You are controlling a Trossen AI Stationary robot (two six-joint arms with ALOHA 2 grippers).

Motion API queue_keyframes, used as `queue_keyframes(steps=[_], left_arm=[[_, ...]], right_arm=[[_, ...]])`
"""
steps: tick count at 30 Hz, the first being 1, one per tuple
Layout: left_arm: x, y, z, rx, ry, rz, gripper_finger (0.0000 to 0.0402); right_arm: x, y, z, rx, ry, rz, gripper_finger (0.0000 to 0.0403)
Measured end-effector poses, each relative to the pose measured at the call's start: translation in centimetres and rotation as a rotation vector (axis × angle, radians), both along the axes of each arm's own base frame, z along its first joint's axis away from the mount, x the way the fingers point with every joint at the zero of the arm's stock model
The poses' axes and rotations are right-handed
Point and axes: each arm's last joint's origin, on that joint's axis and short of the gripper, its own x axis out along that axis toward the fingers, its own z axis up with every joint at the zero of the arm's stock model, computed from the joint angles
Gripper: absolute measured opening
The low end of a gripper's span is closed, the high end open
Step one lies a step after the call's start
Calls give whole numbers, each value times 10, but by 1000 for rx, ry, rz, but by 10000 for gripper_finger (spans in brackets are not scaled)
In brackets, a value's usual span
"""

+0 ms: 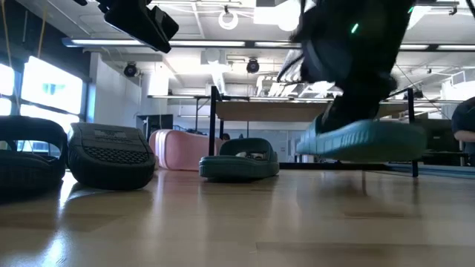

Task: Pick and place slides into the shelf
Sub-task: Put the green slide under the shelf

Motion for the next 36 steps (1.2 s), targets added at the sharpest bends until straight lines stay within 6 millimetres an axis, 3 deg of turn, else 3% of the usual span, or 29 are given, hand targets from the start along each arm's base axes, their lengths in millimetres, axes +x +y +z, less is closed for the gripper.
queue_keyframes(steps=[5,20,30,36], left_arm=[[0,0,0,0,0,-1,40],[0,1,0,21,-1,18,40],[0,1,0,38,-2,35,40],[0,1,0,38,-1,35,40]], right_arm=[[12,-20,-17,-24,-10,-40,0],[41,-63,-25,-18,-116,7,0],[47,-64,-26,-4,-107,57,2],[48,-64,-26,-17,-96,79,49]])
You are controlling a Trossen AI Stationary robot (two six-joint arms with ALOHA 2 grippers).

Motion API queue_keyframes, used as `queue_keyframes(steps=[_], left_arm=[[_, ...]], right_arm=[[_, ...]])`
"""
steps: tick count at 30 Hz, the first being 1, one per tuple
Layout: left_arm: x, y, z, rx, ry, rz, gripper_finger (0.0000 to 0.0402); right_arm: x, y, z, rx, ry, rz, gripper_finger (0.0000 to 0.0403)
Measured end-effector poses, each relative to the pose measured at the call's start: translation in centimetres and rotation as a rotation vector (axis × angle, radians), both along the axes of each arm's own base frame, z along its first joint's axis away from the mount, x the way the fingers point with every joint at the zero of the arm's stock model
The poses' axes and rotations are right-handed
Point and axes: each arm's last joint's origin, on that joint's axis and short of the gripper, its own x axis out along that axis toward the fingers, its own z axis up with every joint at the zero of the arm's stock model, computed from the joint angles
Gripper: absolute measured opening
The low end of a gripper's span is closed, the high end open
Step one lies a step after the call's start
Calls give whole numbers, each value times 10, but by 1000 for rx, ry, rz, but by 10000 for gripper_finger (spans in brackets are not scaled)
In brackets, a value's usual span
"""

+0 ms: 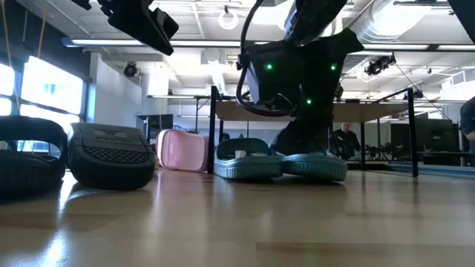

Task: Pick and place slides into the shelf
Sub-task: Put the green slide under the shelf

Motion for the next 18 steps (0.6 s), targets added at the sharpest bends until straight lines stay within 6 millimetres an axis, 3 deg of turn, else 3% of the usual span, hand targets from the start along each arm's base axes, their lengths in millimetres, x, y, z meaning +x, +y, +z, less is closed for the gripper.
queue_keyframes(steps=[8,18], left_arm=[[0,0,0,-1,0,0,40],[-1,0,-1,-1,14,1,40]], right_arm=[[0,1,0,-11,0,6,119],[-8,23,12,-89,-19,63,130]])
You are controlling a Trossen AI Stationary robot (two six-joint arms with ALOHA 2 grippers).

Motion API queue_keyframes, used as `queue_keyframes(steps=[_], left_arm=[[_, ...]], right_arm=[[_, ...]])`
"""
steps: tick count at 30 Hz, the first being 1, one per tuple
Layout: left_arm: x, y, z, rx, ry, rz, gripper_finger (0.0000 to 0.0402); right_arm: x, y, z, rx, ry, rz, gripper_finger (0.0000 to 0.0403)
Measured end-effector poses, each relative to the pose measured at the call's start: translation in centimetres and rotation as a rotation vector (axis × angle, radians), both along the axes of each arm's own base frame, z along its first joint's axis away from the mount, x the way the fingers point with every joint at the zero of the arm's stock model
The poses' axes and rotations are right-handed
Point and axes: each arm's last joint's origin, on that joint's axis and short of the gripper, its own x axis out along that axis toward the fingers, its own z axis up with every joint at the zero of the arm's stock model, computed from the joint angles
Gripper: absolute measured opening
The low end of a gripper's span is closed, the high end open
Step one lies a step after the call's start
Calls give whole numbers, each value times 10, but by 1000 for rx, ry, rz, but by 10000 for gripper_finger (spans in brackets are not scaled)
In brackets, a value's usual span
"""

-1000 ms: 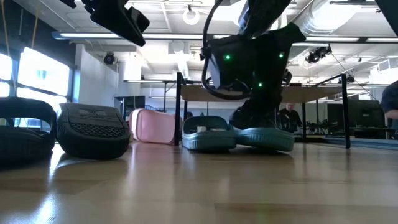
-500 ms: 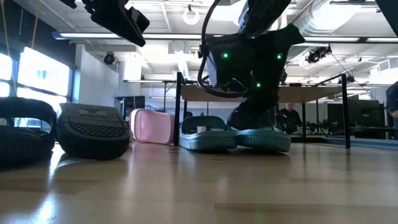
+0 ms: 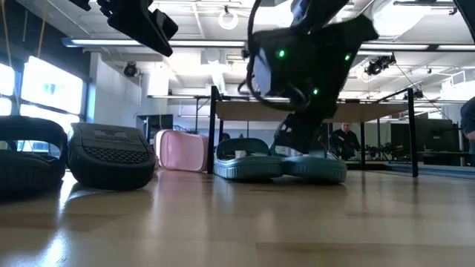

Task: Pick and place slides into the shelf
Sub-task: Put the green slide under the shelf

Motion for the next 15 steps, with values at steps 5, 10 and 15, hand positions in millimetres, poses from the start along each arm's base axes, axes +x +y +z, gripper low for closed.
queue_keyframes(steps=[5,10,15], left_arm=[[-5,0,-4,-11,71,21,40],[-10,4,-8,45,129,138,40],[-11,5,-11,89,133,176,40]], right_arm=[[-6,15,15,8,-38,41,130],[-15,32,29,31,-38,89,130],[-27,46,43,61,-18,127,130]])
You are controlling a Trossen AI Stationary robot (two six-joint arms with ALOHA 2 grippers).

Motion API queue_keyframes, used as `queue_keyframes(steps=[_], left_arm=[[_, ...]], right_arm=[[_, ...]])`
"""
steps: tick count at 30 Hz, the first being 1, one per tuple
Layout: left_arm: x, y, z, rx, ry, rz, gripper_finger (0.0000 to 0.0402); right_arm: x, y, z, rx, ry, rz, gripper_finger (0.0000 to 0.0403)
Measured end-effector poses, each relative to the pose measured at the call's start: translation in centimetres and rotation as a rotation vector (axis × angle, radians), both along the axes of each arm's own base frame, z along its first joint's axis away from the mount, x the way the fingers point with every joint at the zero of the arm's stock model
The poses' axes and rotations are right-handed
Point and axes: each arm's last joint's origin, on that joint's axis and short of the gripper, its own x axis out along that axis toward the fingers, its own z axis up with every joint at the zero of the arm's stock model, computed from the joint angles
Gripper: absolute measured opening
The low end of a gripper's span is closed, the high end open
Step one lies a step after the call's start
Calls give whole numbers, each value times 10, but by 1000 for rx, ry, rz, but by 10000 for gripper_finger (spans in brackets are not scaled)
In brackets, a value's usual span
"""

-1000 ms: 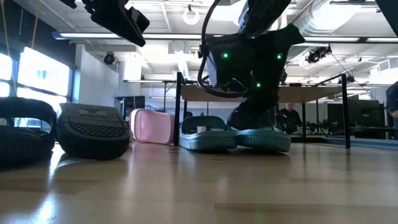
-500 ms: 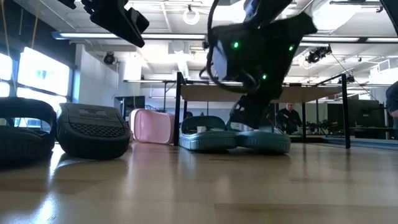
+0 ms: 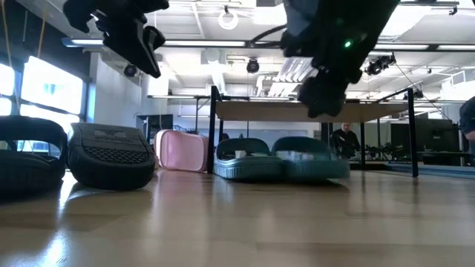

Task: Pick and place slides into the shelf
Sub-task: Put the green slide under the shelf

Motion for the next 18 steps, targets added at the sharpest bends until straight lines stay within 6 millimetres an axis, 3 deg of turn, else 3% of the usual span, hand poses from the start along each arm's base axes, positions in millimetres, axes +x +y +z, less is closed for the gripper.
queue_keyframes(steps=[8,14,18], left_arm=[[-3,0,-18,-6,16,-5,40],[-6,-2,-32,-44,36,-34,40],[-5,-2,-33,-42,19,-44,40]], right_arm=[[-22,21,20,118,41,39,130],[-38,58,33,305,14,165,126],[-51,84,41,391,-83,199,98]])
